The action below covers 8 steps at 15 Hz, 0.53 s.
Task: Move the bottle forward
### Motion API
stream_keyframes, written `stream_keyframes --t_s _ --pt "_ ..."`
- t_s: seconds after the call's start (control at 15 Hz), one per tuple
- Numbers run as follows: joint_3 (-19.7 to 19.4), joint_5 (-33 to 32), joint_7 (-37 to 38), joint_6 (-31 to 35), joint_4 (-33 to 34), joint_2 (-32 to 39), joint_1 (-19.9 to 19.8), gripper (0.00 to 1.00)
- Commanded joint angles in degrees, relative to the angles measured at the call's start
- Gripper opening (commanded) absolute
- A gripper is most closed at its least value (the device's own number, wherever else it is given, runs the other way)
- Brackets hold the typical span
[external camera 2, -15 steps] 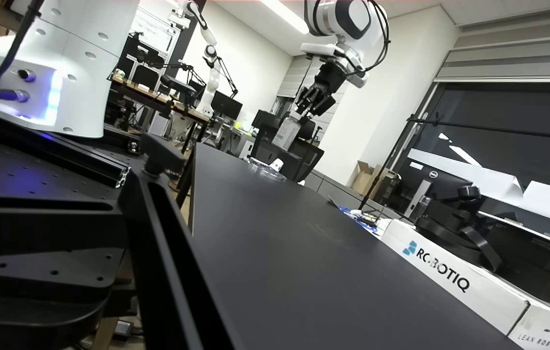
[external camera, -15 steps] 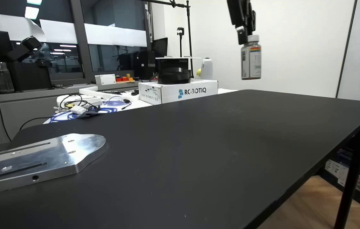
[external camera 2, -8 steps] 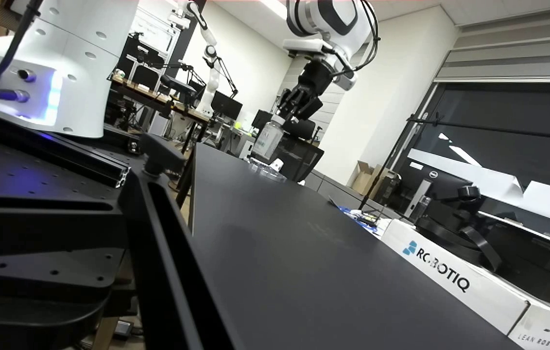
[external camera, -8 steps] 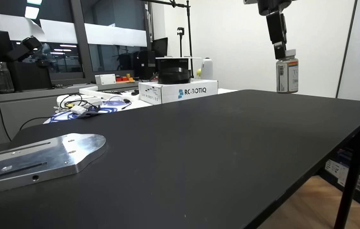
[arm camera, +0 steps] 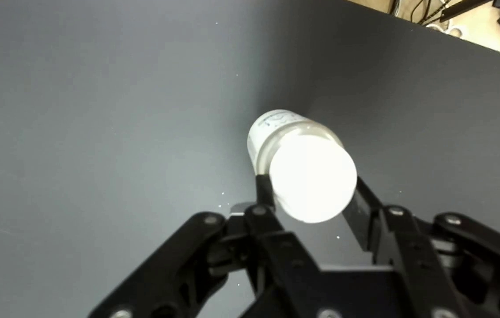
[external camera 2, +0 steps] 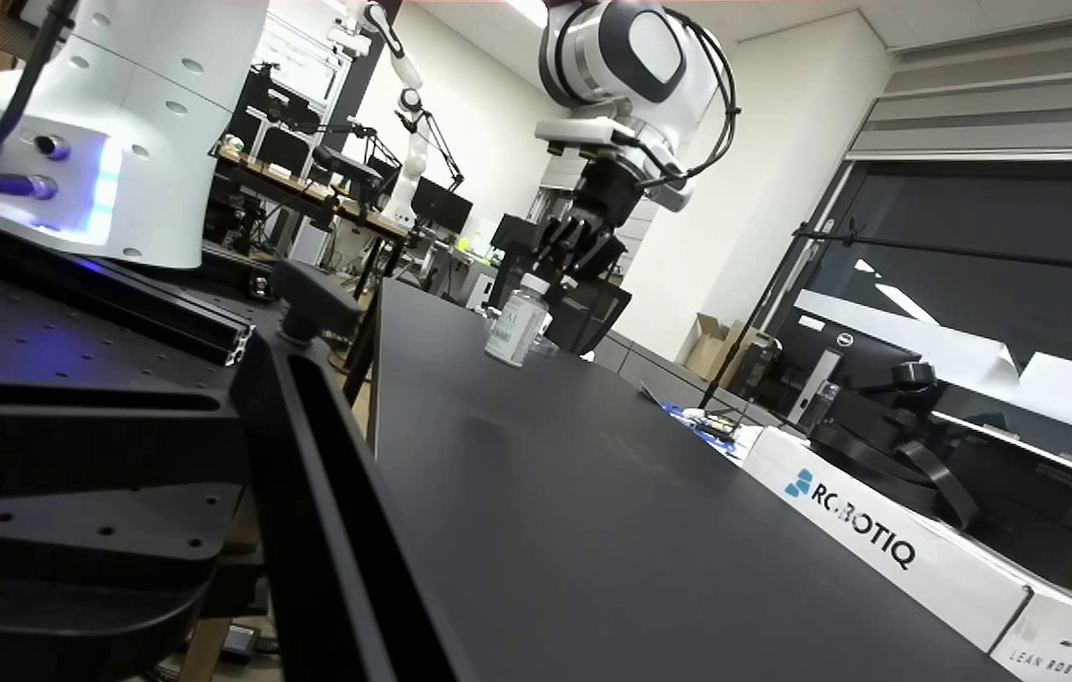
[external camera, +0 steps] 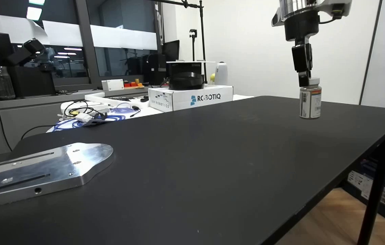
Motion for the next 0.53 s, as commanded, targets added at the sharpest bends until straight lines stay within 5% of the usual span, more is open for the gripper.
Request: stream_keyframes --t_s 0.0,0.47 --pt "-0.64 -0.45 3.51 4.51 -0.84 1.27 -0.67 0.19" --pt "-1.42 0.01 7.18 10.52 -2.32 3.52 -1.07 0.19"
